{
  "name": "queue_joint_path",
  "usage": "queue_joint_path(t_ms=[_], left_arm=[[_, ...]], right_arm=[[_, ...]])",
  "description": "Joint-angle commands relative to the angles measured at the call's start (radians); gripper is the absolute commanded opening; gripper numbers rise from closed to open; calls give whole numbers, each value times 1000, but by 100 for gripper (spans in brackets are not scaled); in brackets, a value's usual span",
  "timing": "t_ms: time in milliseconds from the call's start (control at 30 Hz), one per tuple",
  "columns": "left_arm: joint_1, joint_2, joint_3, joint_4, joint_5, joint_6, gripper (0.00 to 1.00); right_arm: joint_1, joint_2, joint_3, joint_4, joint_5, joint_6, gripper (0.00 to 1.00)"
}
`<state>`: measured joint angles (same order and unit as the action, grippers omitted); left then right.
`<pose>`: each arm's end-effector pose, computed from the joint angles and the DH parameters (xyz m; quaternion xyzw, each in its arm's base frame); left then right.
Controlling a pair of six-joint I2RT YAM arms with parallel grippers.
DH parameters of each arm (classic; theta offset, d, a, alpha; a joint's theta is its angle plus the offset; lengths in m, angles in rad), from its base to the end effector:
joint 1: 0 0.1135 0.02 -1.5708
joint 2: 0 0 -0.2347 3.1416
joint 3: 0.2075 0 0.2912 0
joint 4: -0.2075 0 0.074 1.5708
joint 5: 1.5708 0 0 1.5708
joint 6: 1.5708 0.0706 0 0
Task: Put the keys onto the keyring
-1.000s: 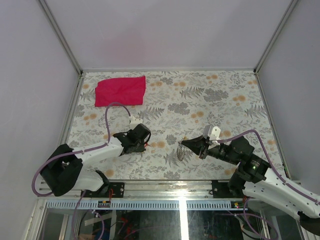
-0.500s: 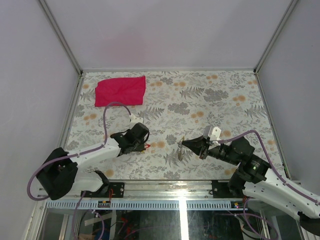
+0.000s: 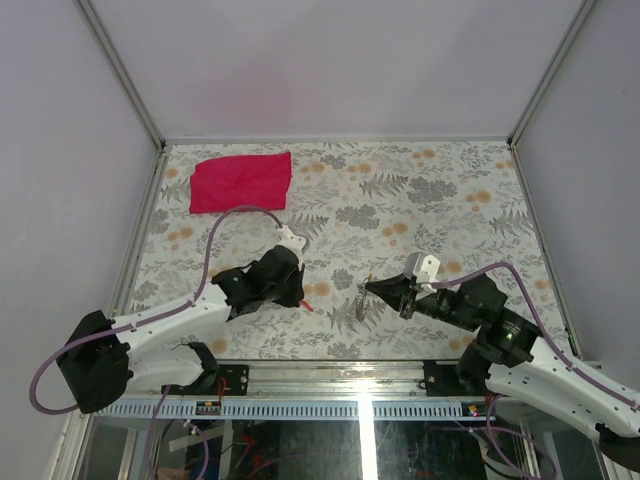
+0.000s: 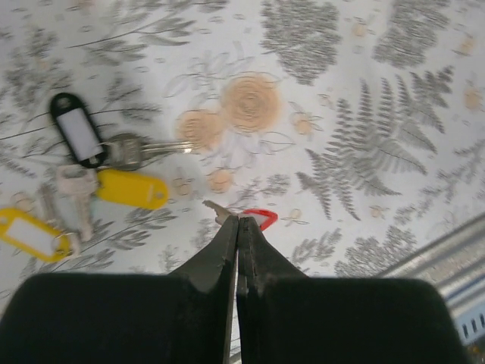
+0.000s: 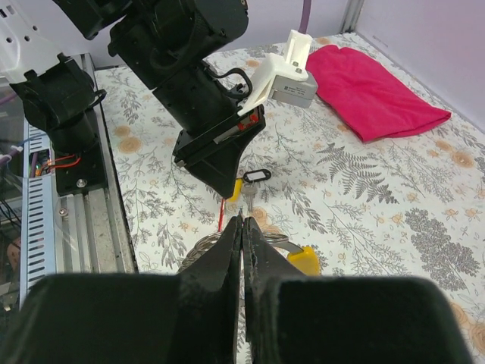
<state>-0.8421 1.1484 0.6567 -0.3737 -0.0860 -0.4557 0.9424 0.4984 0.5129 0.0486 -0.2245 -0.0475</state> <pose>0.2022 -0.2175 0.1360 0.1654 0.9230 -0.1764 0.2993 0.1286 0.2038 0.2988 -0.3949 0.5597 0.3826 0.6200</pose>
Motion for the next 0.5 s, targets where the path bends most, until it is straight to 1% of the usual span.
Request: queue_joint_path(t_ms=[0,200,367,467], left_arm=[[-45,23,49,122,89,57,0],[-74,35,72,160,182,116,0],[-76,-39,97,153,243,183,0],[-75,-85,140,132,292,241,0]], right_arm=[[3,-18,41,26,27,-23,0],[3,-36,45,-26,12,-60,0],[3,-58,47,-33,-27,-77,0],[4,-60,51,-23,-42,-81,0]])
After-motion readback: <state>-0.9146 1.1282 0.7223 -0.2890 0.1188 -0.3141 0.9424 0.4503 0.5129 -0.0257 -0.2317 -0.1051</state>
